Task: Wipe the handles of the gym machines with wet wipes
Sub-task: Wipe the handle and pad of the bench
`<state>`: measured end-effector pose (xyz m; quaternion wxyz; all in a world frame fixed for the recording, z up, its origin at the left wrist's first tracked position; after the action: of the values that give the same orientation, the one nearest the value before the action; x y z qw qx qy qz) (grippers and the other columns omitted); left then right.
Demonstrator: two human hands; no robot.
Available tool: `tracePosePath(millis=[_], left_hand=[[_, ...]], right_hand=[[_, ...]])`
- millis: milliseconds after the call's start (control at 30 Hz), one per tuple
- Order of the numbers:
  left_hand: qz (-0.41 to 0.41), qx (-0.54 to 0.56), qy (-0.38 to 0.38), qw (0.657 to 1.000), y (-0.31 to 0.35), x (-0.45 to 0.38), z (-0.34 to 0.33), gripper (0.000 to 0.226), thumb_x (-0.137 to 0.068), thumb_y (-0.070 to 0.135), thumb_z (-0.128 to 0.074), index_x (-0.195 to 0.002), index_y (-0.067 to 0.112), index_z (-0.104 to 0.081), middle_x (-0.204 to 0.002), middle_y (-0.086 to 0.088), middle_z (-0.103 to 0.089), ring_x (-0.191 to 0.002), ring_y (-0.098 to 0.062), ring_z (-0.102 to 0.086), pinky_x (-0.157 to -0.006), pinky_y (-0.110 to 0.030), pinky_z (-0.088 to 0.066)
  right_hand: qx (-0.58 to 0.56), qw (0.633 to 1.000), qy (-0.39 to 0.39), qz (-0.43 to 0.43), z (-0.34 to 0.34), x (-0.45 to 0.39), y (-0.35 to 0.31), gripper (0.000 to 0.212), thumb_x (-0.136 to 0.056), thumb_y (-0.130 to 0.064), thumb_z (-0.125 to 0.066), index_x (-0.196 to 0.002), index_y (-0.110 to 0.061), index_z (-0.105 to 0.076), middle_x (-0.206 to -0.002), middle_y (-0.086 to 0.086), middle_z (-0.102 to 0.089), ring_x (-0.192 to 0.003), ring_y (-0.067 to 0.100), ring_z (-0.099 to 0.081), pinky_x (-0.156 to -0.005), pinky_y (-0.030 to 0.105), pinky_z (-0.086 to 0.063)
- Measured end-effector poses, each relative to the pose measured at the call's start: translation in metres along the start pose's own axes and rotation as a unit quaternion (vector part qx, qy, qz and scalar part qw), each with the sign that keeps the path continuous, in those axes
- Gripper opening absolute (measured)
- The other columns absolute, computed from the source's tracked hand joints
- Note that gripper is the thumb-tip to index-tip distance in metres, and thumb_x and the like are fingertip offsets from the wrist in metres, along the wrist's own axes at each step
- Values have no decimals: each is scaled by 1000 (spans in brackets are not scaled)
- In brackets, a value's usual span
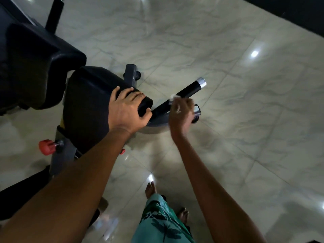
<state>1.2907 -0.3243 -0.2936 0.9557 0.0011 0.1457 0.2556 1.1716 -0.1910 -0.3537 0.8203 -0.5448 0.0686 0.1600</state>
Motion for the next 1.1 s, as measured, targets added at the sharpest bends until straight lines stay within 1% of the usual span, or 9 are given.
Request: tracePosePath(millis=[100,267,467,633,733,833,933,1000,1100], left_hand=[[3,-6,-6,1000,0,0,-1,52,-79,45,-42,-106,10,-70,-109,-6,-70,-113,-27,-58,-108,-48,-29],[3,-1,3,1000,-1,0,0,50,-80,42,-41,-104,10,-71,-107,-5,-71,-112,-27,-59,-108,-48,-30],[3,8,12,1000,-1,0,3,48,-82,39,-41,-103,9,-72,-105,-6,-71,-111,-27,-60,-107,-49,-32],[2,4,27,1000,0,1,4,45,-87,38,-40,-101,10,-72,-104,-6,-72,-109,-27,-61,-106,-48,-33],[17,21,40,999,-3,1,5,47,-92,37,-35,-101,8,-71,-106,-7,-71,-110,-28,-60,-107,-48,-33],[66,22,39,997,-13,2,6,55,-92,44,-30,-110,8,-68,-120,-7,-65,-122,-27,-52,-112,-50,-21],[87,24,46,995,-19,3,7,56,-90,48,-32,-110,10,-69,-123,-6,-64,-126,-27,-48,-113,-50,-14],[88,37,46,994,-19,3,7,56,-89,47,-34,-106,9,-70,-117,-6,-67,-124,-27,-50,-112,-48,-16],[85,41,40,995,-17,2,6,53,-87,44,-36,-107,9,-70,-114,-6,-69,-122,-28,-52,-111,-47,-23]], right_hand=[[30,991,-94,90,-18,23,-16,13,-78,-5,-64,-87,-1,-72,-86,18,-58,-75,25,-57,-59,25,-45],[61,996,-23,60,-3,2,-12,12,-80,-7,-64,-88,-2,-72,-81,17,-56,-68,31,-57,-57,28,-42],[63,960,-177,210,-40,64,-47,14,-77,1,-60,-88,5,-67,-80,18,-57,-65,30,-59,-53,23,-46],[58,990,-95,92,-22,46,-21,16,-82,-1,-65,-98,1,-69,-87,17,-58,-70,26,-59,-58,19,-41],[59,977,-149,138,-42,79,-34,29,-77,10,-64,-104,1,-68,-91,20,-57,-76,30,-59,-63,21,-45],[50,975,-157,151,-37,73,-28,21,-78,5,-64,-98,1,-71,-89,20,-60,-72,29,-61,-62,21,-47],[17,999,-50,9,-9,44,3,19,-77,5,-64,-93,-1,-71,-88,17,-61,-74,20,-56,-66,5,-34],[4,998,-9,-66,-5,46,12,16,-78,6,-62,-92,0,-69,-90,17,-62,-76,14,-50,-63,4,-32],[1,995,-90,-36,-29,72,-4,17,-81,5,-59,-95,0,-66,-95,15,-60,-77,13,-51,-63,7,-35]])
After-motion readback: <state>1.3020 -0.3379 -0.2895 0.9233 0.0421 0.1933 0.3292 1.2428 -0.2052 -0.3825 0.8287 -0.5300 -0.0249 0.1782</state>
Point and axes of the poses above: each hand's wrist, its own x-axis away from the middle knuckle, its own z-axis out of the back of the hand, y = z × x, the point moved 10 cm from there along -x, towards the middle knuckle
